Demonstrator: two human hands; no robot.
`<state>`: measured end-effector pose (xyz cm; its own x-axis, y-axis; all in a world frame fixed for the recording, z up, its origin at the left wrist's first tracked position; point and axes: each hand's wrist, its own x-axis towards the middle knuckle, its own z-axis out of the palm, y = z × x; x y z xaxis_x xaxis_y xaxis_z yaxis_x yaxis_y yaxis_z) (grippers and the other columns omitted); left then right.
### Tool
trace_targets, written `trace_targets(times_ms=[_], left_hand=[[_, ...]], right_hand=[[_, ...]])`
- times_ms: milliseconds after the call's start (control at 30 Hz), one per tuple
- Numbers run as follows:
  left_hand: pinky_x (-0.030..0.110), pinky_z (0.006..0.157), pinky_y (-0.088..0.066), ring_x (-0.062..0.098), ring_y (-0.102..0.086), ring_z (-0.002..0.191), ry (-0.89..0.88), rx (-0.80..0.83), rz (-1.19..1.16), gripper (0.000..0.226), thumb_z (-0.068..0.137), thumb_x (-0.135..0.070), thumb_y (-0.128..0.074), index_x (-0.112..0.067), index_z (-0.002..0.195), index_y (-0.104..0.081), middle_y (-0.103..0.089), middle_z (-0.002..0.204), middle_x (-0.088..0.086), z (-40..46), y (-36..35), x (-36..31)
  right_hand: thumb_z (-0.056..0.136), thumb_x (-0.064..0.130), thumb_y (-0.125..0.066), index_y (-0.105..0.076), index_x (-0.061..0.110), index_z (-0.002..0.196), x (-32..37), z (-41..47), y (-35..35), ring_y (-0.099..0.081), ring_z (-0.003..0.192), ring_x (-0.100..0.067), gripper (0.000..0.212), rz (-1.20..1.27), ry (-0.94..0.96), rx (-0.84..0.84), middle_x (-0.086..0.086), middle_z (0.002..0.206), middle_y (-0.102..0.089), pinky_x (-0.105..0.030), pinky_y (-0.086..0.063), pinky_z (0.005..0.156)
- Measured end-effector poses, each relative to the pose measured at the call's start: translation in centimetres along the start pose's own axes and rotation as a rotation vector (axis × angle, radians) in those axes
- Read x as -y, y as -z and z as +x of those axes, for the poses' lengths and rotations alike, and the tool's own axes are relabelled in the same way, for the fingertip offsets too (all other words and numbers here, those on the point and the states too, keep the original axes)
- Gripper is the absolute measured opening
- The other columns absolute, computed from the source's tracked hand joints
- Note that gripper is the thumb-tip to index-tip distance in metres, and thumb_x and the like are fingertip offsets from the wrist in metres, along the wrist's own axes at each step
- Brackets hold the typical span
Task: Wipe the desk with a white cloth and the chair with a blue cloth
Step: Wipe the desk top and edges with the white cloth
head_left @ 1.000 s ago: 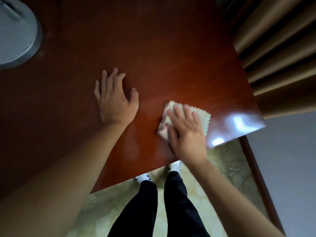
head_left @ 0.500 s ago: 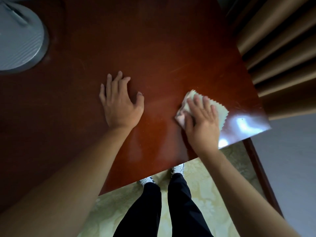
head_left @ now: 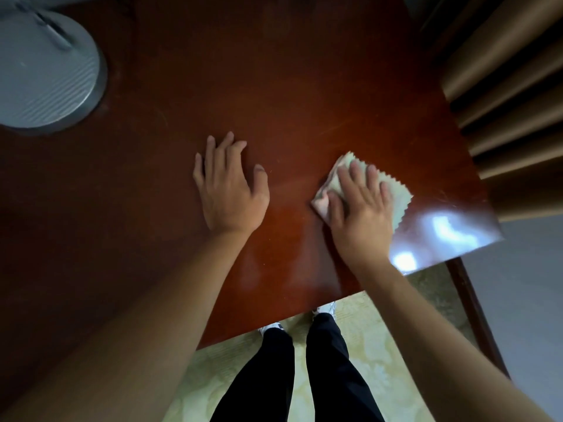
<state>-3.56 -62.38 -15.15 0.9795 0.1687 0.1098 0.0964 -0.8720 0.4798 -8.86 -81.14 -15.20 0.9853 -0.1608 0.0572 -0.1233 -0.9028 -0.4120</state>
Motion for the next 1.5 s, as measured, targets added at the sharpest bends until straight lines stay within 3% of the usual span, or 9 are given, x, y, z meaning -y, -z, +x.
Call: trace_targets(times_ms=[100, 200, 333, 467, 767, 1067, 1233, 1400, 1500], left_hand=[[0.044, 0.122, -0.012, 0.023, -0.028, 0.147, 0.026, -0.035, -0.059, 0.043, 0.094, -0.032, -0.042, -0.015, 0.132, -0.055, -0.049, 0.147, 0.002, -0.1, -0.1, -0.1], [0.044, 0.122, -0.013, 0.024, -0.030, 0.146, 0.036, -0.049, -0.077, 0.042, 0.095, -0.031, -0.041, -0.014, 0.130, -0.056, -0.051, 0.146, 0.002, -0.1, -0.1, 0.0], [0.045, 0.121, -0.015, 0.025, -0.031, 0.146, 0.013, -0.048, -0.060, 0.042, 0.094, -0.033, -0.043, -0.014, 0.128, -0.058, -0.052, 0.145, 0.003, 0.1, -0.2, 0.0], [0.046, 0.121, -0.016, 0.024, -0.031, 0.146, 0.005, -0.045, -0.046, 0.042, 0.092, -0.035, -0.043, -0.016, 0.126, -0.058, -0.052, 0.144, 0.002, -0.1, -0.3, 0.1], [0.045, 0.120, -0.015, 0.024, -0.031, 0.146, 0.007, -0.033, -0.027, 0.047, 0.093, -0.039, -0.040, -0.015, 0.130, -0.057, -0.052, 0.145, 0.003, 0.0, -0.1, 0.1], [0.048, 0.120, -0.015, 0.025, -0.027, 0.147, -0.011, -0.001, 0.050, 0.046, 0.090, -0.036, -0.047, -0.017, 0.131, -0.055, -0.045, 0.150, 0.005, -0.1, -0.3, 0.1], [0.049, 0.118, -0.016, 0.026, -0.027, 0.147, -0.112, 0.031, 0.129, 0.045, 0.090, -0.027, -0.048, -0.014, 0.133, -0.053, -0.040, 0.153, 0.008, -0.4, -0.4, -0.8], [0.048, 0.117, -0.018, 0.027, -0.027, 0.147, -0.146, 0.066, 0.134, 0.045, 0.092, -0.024, -0.044, -0.012, 0.135, -0.051, -0.040, 0.154, 0.009, -0.7, 0.0, -1.2], [0.049, 0.116, -0.021, 0.026, -0.031, 0.145, -0.234, 0.083, 0.124, 0.044, 0.092, -0.022, -0.046, -0.012, 0.134, -0.052, -0.045, 0.150, 0.008, -1.6, -0.3, -2.8]], right_hand=[[0.101, 0.030, -0.044, -0.044, 0.019, 0.145, 1.2, 3.1, -0.6, -0.019, 0.148, -0.028, 0.045, -0.018, -0.016, 0.019, -0.004, 0.155, -0.035, -0.041, -0.010, 0.119], [0.103, 0.028, -0.038, -0.042, 0.018, 0.146, 3.5, 4.0, -1.3, -0.018, 0.148, -0.028, 0.044, -0.039, 0.094, 0.074, -0.004, 0.155, -0.035, -0.042, -0.011, 0.120], [0.100, 0.024, -0.045, -0.047, 0.015, 0.142, 5.0, -1.6, -1.4, -0.029, 0.144, -0.031, 0.043, 0.006, 0.383, 0.184, -0.005, 0.150, -0.044, -0.048, -0.022, 0.117], [0.100, 0.030, -0.046, -0.052, 0.018, 0.139, 4.1, -5.2, -0.9, -0.030, 0.144, -0.025, 0.041, 0.047, 0.458, 0.194, 0.000, 0.149, -0.043, -0.046, -0.026, 0.117], [0.103, 0.033, -0.035, -0.042, 0.019, 0.146, 6.8, 5.0, -3.2, -0.017, 0.148, -0.024, 0.045, -0.033, 0.259, 0.150, -0.003, 0.154, -0.037, -0.042, -0.009, 0.122], [0.102, 0.034, -0.038, -0.049, 0.017, 0.141, 5.1, 3.0, -2.6, -0.026, 0.146, -0.027, 0.044, -0.013, 0.246, 0.077, -0.006, 0.150, -0.043, -0.044, -0.017, 0.120], [0.099, 0.030, -0.049, -0.055, 0.016, 0.137, 1.3, 1.6, -0.7, -0.034, 0.142, -0.030, 0.041, 0.004, 0.194, 0.018, -0.007, 0.145, -0.049, -0.046, -0.023, 0.118], [0.096, 0.046, -0.027, -0.051, 0.014, 0.139, -6.5, 4.2, 3.4, -0.032, 0.142, -0.032, 0.059, -0.063, -0.073, -0.013, -0.008, 0.148, -0.046, -0.046, -0.020, 0.117], [0.101, 0.032, -0.037, -0.045, 0.016, 0.143, -8.8, 5.1, 4.2, -0.024, 0.146, -0.029, 0.046, -0.100, -0.155, -0.008, -0.005, 0.152, -0.040, -0.045, -0.016, 0.118]])
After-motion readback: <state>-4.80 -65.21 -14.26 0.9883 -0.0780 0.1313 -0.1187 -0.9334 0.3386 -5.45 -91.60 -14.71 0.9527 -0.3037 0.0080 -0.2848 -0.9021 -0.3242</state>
